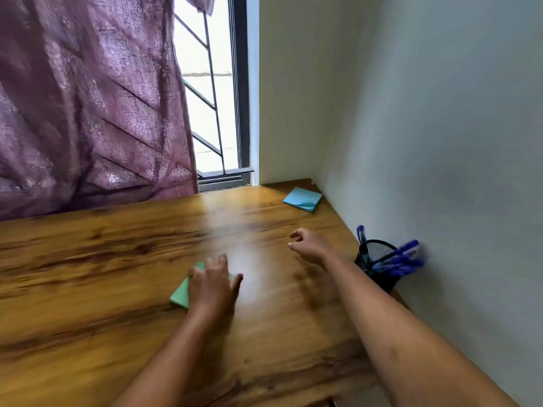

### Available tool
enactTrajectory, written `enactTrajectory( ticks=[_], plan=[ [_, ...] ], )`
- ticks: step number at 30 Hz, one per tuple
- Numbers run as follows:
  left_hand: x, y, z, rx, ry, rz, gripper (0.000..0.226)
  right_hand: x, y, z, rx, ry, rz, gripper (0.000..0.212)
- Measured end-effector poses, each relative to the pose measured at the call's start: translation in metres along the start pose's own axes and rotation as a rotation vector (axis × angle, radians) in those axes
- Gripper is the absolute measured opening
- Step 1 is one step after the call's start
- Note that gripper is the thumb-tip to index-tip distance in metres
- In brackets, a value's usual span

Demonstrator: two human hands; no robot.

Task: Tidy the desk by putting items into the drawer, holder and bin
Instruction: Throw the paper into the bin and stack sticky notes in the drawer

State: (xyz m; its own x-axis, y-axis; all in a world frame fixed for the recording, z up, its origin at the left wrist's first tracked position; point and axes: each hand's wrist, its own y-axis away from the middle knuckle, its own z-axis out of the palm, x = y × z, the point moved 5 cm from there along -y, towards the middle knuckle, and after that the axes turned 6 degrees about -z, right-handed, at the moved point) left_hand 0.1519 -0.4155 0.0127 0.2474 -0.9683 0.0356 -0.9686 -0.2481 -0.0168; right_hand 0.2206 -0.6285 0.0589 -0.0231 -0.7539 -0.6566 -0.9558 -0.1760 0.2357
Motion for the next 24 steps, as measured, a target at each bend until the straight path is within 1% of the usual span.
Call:
enactTrajectory(
  ticks=[2, 7, 10, 13, 15, 16, 17, 19, 20, 21, 22, 24],
  plan=[
    [0.02, -0.017, -0.001, 0.016, 0.007, 0.036, 0.06, 0.007, -0.023, -0.004, 0.037, 0.06, 0.011, 0.047],
    [0.082, -0.047, -0.001, 0.019, -0.017, 0.207, 0.054, 0.021, -0.066, -0.011, 0.111, 0.213, 0.083, 0.054],
    [0.101, -0.062, -0.006, 0.022, 0.027, 0.215, 0.049, 0.017, -0.088, -0.018, 0.154, 0.309, 0.097, 0.055],
    [0.099, -0.081, -0.018, -0.011, 0.153, 0.171, 0.044, 0.013, -0.106, -0.027, 0.209, 0.358, 0.085, 0.057],
    [0.086, -0.098, -0.027, -0.086, 0.319, 0.132, 0.043, 0.015, -0.114, -0.029, 0.209, 0.379, 0.09, 0.056],
    [0.076, -0.107, -0.031, -0.149, 0.452, 0.083, 0.042, 0.017, -0.118, -0.029, 0.203, 0.396, 0.097, 0.055],
    [0.063, -0.113, -0.034, -0.229, 0.637, 0.006, 0.042, 0.02, -0.121, -0.029, 0.197, 0.413, 0.107, 0.055],
    [0.038, -0.119, -0.029, -0.422, 1.087, -0.227, 0.043, 0.026, -0.127, -0.029, 0.179, 0.438, 0.129, 0.056],
    [0.028, -0.118, -0.026, -0.513, 1.264, -0.337, 0.044, 0.029, -0.131, -0.029, 0.165, 0.444, 0.143, 0.056],
    [0.021, -0.116, -0.022, -0.589, 1.382, -0.415, 0.043, 0.031, -0.133, -0.028, 0.151, 0.45, 0.156, 0.055],
    [0.017, -0.114, -0.016, -0.652, 1.447, -0.458, 0.041, 0.033, -0.135, -0.027, 0.141, 0.458, 0.166, 0.055],
    [0.016, -0.109, -0.006, -0.736, 1.471, -0.462, 0.031, 0.032, -0.136, -0.021, 0.158, 0.478, 0.165, 0.051]
  ],
)
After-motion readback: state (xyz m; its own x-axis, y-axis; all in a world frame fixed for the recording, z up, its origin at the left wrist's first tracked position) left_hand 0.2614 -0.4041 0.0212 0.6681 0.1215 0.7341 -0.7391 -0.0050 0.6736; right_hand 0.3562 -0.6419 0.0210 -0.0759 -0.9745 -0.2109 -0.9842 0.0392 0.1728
